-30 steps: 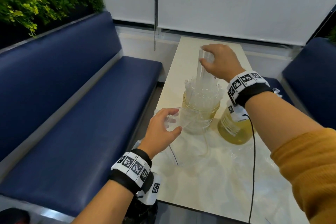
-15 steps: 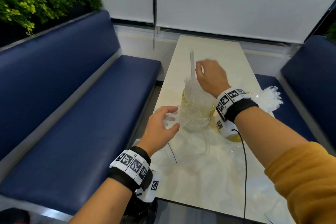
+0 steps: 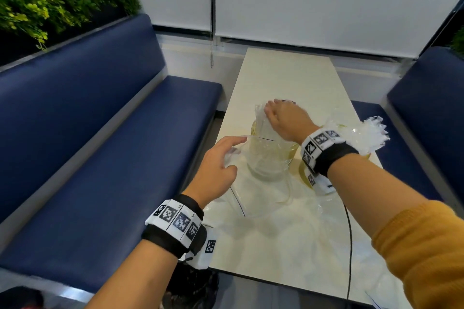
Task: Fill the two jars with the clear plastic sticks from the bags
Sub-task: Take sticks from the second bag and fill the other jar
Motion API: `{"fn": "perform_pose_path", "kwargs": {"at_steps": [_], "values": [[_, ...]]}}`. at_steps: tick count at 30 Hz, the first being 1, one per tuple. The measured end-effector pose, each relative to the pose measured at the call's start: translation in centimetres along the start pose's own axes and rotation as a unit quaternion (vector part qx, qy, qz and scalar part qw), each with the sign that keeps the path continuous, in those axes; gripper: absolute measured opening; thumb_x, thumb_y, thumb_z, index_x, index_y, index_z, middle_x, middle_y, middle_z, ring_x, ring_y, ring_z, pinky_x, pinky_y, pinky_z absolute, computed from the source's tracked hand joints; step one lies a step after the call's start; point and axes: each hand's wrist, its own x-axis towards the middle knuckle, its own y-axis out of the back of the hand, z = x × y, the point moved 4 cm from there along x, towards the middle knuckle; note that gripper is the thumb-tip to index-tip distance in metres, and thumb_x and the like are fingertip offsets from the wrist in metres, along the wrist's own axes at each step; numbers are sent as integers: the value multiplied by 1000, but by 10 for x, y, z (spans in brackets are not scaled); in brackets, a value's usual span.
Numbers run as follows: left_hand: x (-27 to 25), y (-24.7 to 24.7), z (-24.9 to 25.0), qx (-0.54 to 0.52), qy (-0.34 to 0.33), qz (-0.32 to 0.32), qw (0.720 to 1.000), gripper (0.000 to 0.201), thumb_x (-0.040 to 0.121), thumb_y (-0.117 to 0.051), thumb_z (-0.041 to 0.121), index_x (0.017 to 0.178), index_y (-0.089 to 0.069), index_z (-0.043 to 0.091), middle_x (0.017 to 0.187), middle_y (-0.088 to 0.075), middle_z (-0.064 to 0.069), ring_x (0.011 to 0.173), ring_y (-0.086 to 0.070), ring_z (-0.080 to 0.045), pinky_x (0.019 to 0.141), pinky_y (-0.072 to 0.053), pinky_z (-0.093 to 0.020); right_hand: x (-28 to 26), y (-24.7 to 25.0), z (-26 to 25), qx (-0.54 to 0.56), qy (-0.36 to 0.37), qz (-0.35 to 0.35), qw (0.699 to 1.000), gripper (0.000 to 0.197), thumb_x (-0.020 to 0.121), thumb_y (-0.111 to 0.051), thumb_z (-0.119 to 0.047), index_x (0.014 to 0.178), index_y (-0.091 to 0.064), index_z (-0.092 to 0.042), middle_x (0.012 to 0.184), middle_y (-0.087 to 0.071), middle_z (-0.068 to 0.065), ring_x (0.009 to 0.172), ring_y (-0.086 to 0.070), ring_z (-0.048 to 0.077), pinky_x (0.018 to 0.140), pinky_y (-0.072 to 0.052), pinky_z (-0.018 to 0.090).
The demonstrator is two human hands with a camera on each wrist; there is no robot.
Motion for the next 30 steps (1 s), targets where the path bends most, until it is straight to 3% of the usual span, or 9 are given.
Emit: {"fn": "perform_pose_path", "kwargs": {"at_steps": [3, 7, 11, 15, 18, 21, 23, 28, 30], "values": [[1, 0, 3, 1, -2, -2, 1000, 73, 78, -44, -18, 136, -58, 24, 138, -56, 14, 126, -55, -8, 95, -43, -5, -7, 1, -3, 27, 9, -34, 999, 46, 109, -24, -25, 136, -52, 0, 136, -56, 16, 130, -48, 34, 110, -32, 41], [0, -3, 4, -3, 7, -12, 1000, 73, 80, -44, -18, 136, -57, 28, 137, -55, 18, 127, -55, -7, 90, -43, -4, 2, 23, 15, 86, -77, 120, 986, 41, 106, -35, -23, 129, -57, 2, 127, -61, 18, 119, -54, 34, 106, -38, 41], [-3, -4, 4, -1, 6, -12, 1000, 72, 81, -45, -18, 136, -57, 28, 136, -55, 18, 125, -56, -5, 88, -41, 1, -5, -15, 25, 77, -77, 1, 994, 44, 106, -25, -32, 119, -53, -1, 121, -56, 15, 117, -52, 34, 103, -40, 44], [-5, -5, 4, -6, 13, -16, 1000, 72, 82, -46, -18, 136, -57, 29, 136, -54, 19, 124, -55, -3, 86, -43, -1, -5, 7, 27, 35, -77, 62, 994, 42, 105, -26, -32, 115, -55, -4, 115, -59, 11, 107, -55, 31, 99, -42, 45], [-6, -9, 2, -5, 17, -23, 1000, 72, 82, -45, -18, 135, -57, 30, 137, -54, 18, 125, -56, -4, 92, -40, -7, -18, 48, 55, -95, -195, 139, 966, 49, 99, -28, -39, 110, -64, -9, 113, -65, 12, 107, -58, 31, 103, -40, 50], [-5, -16, 2, -2, 15, -30, 999, 72, 82, -44, -18, 134, -57, 31, 137, -55, 18, 125, -56, -6, 97, -40, -12, -62, 72, 95, -106, -390, 172, 899, 52, 96, -34, -41, 112, -67, -3, 128, -59, 19, 134, -39, 42, 116, -10, 62], [-4, -20, 5, 1, 9, -36, 999, 72, 83, -44, -18, 134, -57, 30, 138, -55, 17, 125, -56, -7, 101, -42, -17, -83, 65, 113, -90, -455, 147, 873, 59, 97, -33, -44, 122, -62, 1, 141, -50, 22, 141, -28, 45, 117, -4, 62], [1, -34, 17, -3, -4, -52, 999, 70, 84, -43, -19, 135, -57, 28, 137, -55, 15, 122, -57, -3, 98, -43, -14, -94, 14, 131, -92, -406, 64, 907, 61, 97, -29, -45, 128, -60, -3, 135, -55, 17, 127, -47, 38, 110, -32, 54], [1, -38, 19, -7, -7, -56, 998, 71, 83, -43, -19, 134, -57, 29, 136, -56, 15, 120, -57, 0, 96, -43, -12, -93, 17, 131, -86, -387, 85, 914, 57, 99, -28, -42, 135, -55, -6, 141, -51, 18, 133, -42, 39, 113, -29, 55]]}}
